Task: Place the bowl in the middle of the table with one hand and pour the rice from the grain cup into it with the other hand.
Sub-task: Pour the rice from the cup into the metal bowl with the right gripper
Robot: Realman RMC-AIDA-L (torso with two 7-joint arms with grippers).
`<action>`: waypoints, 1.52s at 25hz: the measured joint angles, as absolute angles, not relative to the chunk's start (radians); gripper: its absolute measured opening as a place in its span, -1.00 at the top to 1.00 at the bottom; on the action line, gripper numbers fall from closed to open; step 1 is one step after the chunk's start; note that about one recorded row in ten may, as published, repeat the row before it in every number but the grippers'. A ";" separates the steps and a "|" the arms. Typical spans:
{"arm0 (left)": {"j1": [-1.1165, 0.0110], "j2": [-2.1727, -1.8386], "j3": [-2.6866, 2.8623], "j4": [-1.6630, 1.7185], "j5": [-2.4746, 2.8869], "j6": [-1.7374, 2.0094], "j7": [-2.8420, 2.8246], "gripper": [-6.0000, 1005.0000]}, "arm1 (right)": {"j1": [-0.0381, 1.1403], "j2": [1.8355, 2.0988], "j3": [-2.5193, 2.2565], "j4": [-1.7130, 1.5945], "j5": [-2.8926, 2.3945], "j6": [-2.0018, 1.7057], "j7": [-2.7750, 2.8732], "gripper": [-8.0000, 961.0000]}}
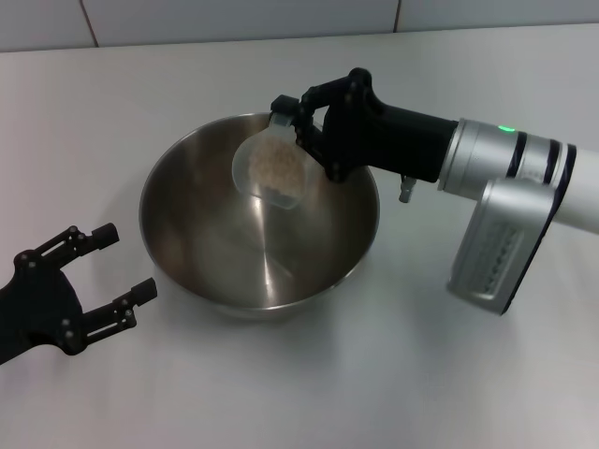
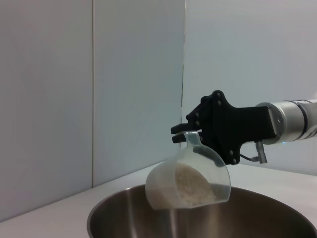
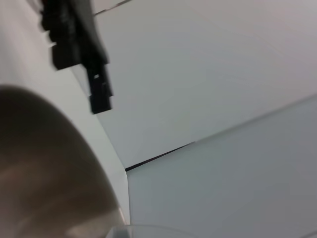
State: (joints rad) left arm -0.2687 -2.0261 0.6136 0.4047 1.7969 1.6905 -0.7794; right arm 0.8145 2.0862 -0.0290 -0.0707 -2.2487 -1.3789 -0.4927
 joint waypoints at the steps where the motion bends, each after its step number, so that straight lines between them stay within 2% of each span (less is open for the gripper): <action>1: -0.269 -2.026 0.614 0.405 1.797 1.690 -0.779 -0.62 | 0.813 2.086 -0.029 -0.062 -2.249 -1.375 -0.532 0.94; 14: -0.267 -2.029 0.614 0.405 1.797 1.688 -0.784 -0.62 | 0.795 2.088 -0.024 0.013 -2.235 -1.364 -1.041 0.94; 38: -0.267 -2.026 0.624 0.405 1.807 1.689 -0.782 -0.62 | 0.784 2.088 -0.025 0.070 -2.238 -1.371 -1.502 0.94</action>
State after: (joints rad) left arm -0.2669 -2.0265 0.6243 0.4049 1.8071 1.6890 -0.7821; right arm 0.7840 2.0878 -0.0245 0.0697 -2.2377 -1.3711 -1.5023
